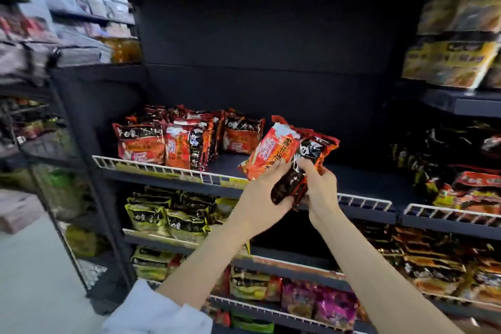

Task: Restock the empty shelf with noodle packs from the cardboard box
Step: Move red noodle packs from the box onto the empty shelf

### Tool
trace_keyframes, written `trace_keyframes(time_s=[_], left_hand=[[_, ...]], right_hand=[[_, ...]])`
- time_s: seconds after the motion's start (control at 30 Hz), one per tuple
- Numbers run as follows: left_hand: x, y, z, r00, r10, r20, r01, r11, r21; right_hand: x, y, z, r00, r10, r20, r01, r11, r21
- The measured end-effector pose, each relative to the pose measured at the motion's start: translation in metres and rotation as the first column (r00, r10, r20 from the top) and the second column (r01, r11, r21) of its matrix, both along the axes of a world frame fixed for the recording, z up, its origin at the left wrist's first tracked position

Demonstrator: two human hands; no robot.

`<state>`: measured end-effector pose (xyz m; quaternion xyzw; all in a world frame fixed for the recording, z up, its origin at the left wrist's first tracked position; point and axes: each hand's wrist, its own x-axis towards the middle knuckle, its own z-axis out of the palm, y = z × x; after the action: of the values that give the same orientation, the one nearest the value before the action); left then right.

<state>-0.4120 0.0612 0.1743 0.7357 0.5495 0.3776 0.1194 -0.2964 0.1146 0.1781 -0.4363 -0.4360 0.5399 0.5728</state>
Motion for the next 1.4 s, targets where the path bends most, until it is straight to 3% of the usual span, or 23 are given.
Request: trace_keyframes(time_s=[0.17,0.33,0.47,0.57,0.63,0.7,0.8,0.93,1.0,1.13,1.4], left_hand=[[-0.067,0.085,0.003,0.987,0.160,0.009,-0.159,0.980,0.117],[-0.123,0.164,0.002,0.947,0.284,-0.153,-0.264,0.955,0.138],[-0.153,0.214,-0.010,0.927,0.297,-0.228,-0.291,0.955,0.062],[-0.164,0.240,-0.026,0.936,0.299,-0.188,-0.317,0.945,-0.078],[-0.167,0.251,-0.036,0.925,0.293,-0.240,-0.337,0.927,-0.164],[-0.166,0.258,-0.044,0.896,0.307,-0.322,-0.374,0.912,-0.171],[-0.164,0.265,-0.050,0.839,0.387,-0.384,-0.438,0.897,-0.054],[-0.164,0.268,-0.051,0.782,0.446,-0.436,-0.445,0.889,0.111],[-0.163,0.268,-0.049,0.792,0.446,-0.416,-0.426,0.893,0.146],[-0.159,0.265,-0.041,0.823,0.456,-0.338,-0.421,0.890,0.175],[-0.137,0.229,-0.017,0.893,0.379,-0.243,-0.378,0.924,0.051]], right_hand=[[-0.063,0.096,0.003,0.997,0.072,0.036,-0.074,0.996,0.049],[-0.106,0.189,0.004,0.980,0.176,0.098,-0.182,0.981,0.065],[-0.125,0.241,-0.013,0.956,0.249,0.155,-0.259,0.965,0.046],[-0.134,0.267,-0.036,0.929,0.322,0.185,-0.326,0.945,-0.004],[-0.137,0.275,-0.048,0.922,0.335,0.194,-0.339,0.941,-0.018],[-0.141,0.280,-0.053,0.917,0.307,0.255,-0.320,0.948,0.009],[-0.147,0.282,-0.052,0.858,0.232,0.458,-0.296,0.953,0.073],[-0.151,0.284,-0.056,0.753,-0.046,0.656,-0.160,0.955,0.250],[-0.147,0.282,-0.058,0.710,-0.125,0.693,-0.142,0.939,0.315],[-0.137,0.273,-0.054,0.707,-0.100,0.700,-0.168,0.938,0.304],[-0.118,0.229,-0.029,0.691,-0.105,0.715,-0.135,0.953,0.270]])
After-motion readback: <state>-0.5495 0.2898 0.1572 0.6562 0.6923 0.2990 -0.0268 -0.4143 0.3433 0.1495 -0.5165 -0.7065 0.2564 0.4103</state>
